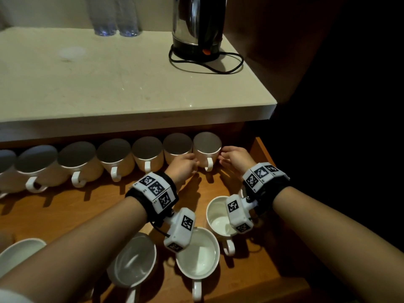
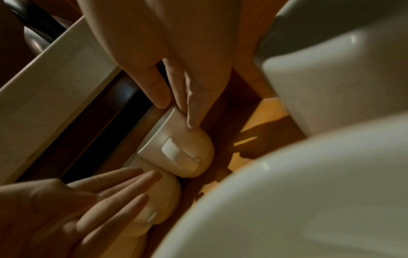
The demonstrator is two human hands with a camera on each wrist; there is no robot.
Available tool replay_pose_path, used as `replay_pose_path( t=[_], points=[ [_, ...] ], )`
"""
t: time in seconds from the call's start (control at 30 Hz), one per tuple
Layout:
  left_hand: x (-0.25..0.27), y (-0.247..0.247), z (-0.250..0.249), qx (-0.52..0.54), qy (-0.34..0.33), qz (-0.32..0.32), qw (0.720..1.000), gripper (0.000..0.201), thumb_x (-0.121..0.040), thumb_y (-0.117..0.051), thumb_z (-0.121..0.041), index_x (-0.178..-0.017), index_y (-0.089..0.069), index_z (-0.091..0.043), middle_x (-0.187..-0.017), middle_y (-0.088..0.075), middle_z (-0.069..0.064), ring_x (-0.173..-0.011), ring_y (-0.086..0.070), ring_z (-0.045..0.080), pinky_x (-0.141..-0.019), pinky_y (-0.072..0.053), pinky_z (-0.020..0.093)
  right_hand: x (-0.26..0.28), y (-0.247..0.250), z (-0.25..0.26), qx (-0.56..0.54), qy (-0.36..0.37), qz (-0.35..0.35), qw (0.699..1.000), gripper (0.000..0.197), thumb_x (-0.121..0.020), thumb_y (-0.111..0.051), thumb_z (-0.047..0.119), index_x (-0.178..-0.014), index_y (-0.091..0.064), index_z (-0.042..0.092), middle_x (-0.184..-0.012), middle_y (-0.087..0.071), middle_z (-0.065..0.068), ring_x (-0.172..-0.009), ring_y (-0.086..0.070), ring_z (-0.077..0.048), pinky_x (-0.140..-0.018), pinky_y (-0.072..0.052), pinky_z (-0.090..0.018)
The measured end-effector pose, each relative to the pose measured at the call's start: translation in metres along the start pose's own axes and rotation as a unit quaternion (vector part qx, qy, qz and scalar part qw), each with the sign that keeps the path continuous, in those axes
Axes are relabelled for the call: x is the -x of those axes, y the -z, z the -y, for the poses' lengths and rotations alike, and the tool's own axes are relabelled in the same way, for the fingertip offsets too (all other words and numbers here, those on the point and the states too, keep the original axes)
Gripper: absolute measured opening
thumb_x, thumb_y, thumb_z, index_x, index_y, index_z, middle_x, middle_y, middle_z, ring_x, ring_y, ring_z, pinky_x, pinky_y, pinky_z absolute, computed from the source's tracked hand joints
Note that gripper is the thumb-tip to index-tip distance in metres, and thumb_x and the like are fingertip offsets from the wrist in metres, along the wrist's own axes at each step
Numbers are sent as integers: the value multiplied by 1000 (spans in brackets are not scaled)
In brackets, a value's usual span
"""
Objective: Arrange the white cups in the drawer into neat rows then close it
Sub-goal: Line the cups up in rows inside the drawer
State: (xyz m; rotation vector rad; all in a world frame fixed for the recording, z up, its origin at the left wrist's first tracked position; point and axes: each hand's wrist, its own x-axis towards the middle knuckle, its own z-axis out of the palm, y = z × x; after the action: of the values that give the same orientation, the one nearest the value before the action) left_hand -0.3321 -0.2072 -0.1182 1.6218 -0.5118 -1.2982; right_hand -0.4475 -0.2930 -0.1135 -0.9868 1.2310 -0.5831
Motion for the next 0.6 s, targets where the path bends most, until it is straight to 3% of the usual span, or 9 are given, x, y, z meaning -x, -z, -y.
replay_pose_path(
  t=[0.07, 0.1, 0.17, 0.3, 0.37, 0.43, 0.47, 0.53, 0.6],
  points=[
    [2, 3, -2, 7, 1, -11, 1000, 31, -89, -37, 12, -100, -56, -10, -77, -50, 1, -71, -48, 9, -67, -37, 21, -3, 0, -1, 12, 4, 0, 1000, 40, -94, -40, -9, -133, -45, -5, -87, -58, -12, -118, -56, -32, -70, -48, -25],
    [3, 5, -3, 9, 1, -11, 1000, 37, -90, -39, 10, -120, -53, -6, -77, -51, 1, -72, -48, 10, -70, -38, 22, -4, 0, -1, 19, 6, 0, 1000, 39, -94, -41, -8, -133, -46, -5, -86, -56, -11, -115, -58, -31, -67, -47, -24],
    [5, 9, -5, 9, 2, -12, 1000, 47, -91, -41, 8, -137, -41, -2, -79, -52, 1, -78, -51, 11, -78, -41, 24, -6, -1, -2, 34, 17, 3, 999, 38, -94, -41, -9, -132, -45, -8, -88, -54, -14, -107, -60, -31, -65, -45, -23],
    [11, 16, -8, 6, -2, -25, 1000, 46, -91, -42, 6, -137, -43, -1, -89, -55, 0, -104, -54, 17, -94, -43, 29, -10, -2, -3, 46, 18, 3, 999, 39, -94, -43, -6, -133, -45, -5, -96, -55, -17, -103, -54, -27, -69, -46, -22],
    [14, 17, -8, 6, -3, -26, 1000, 45, -92, -43, 4, -136, -44, -2, -91, -55, -1, -109, -53, 17, -100, -43, 30, -11, -2, -3, 43, 20, 1, 999, 38, -94, -43, -7, -132, -45, -5, -102, -54, -19, -112, -55, -31, -72, -47, -23],
    [16, 18, -7, 11, -3, -28, 1000, 44, -92, -43, 4, -135, -44, -2, -96, -56, 1, -109, -53, 17, -102, -42, 31, -11, -3, -2, 48, 25, -5, 999, 35, -94, -42, -7, -128, -47, -9, -97, -58, -21, -113, -56, -34, -77, -49, -27],
    [17, 19, -6, 11, -4, -32, 999, 44, -92, -44, 4, -135, -45, -2, -101, -56, 2, -110, -53, 17, -103, -42, 31, -11, -4, -3, 55, 28, -9, 998, 34, -93, -43, -7, -127, -48, -10, -93, -60, -19, -108, -59, -34, -78, -49, -28],
    [18, 21, -6, 11, -5, -41, 999, 43, -92, -46, 3, -134, -46, -3, -109, -54, 5, -113, -53, 19, -104, -42, 32, -10, -5, -3, 88, 21, -2, 996, 32, -92, -44, -6, -123, -51, -10, -79, -56, -10, -81, -61, -25, -67, -47, -24],
    [20, 23, -6, 11, -4, -46, 999, 42, -92, -47, 2, -134, -46, -3, -111, -55, 8, -115, -54, 20, -104, -42, 32, -8, -7, -5, 129, -12, 13, 991, 21, -92, -45, -3, -106, -61, -3, -74, -52, -5, -65, -53, -16, -56, -47, -22]
  ],
)
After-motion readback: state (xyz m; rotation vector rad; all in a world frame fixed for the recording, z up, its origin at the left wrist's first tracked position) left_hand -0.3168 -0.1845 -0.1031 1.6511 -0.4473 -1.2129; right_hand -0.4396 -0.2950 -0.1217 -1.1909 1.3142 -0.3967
